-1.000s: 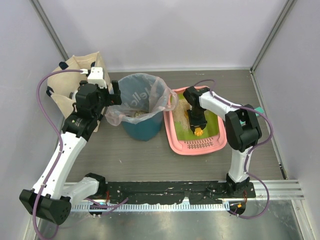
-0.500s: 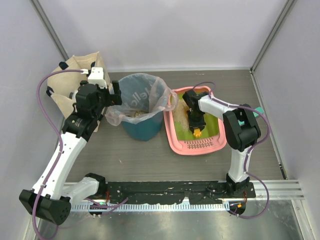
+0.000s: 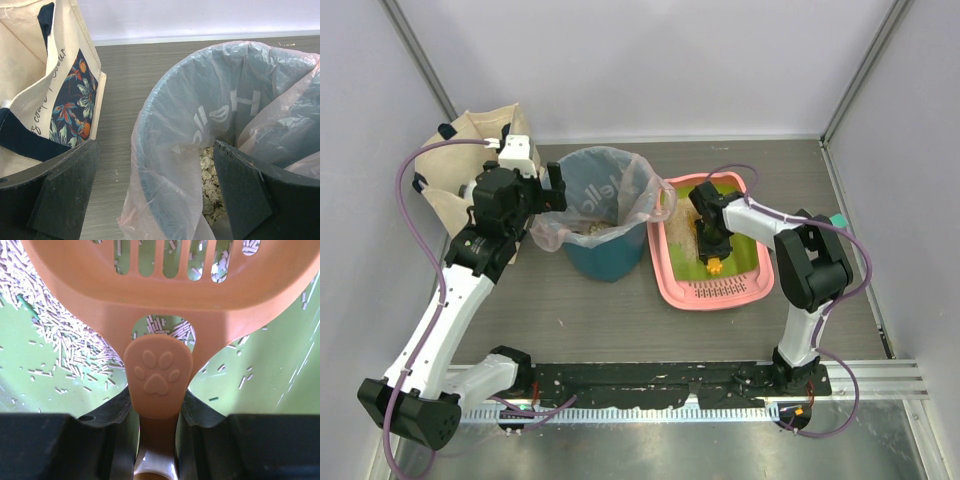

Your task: Clean the litter box

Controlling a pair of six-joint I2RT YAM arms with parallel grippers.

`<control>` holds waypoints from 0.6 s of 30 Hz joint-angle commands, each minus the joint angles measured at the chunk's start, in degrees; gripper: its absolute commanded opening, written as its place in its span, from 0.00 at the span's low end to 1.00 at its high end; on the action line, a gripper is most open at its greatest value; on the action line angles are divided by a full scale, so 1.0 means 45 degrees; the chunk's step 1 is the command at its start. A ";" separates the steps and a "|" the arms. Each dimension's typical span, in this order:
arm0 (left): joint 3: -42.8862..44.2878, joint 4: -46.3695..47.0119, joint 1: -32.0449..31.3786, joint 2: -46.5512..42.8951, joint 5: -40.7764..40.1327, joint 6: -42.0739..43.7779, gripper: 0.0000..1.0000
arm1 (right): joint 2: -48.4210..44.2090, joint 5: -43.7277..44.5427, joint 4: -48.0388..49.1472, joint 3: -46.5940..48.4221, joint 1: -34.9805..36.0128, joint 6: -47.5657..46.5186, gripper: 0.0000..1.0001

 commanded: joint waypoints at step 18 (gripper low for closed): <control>0.0098 0.0511 -0.0054 -0.0294 0.0063 0.0129 1.00 | 0.0055 0.1989 0.3750 -0.1003 -0.0051 -0.0677 0.01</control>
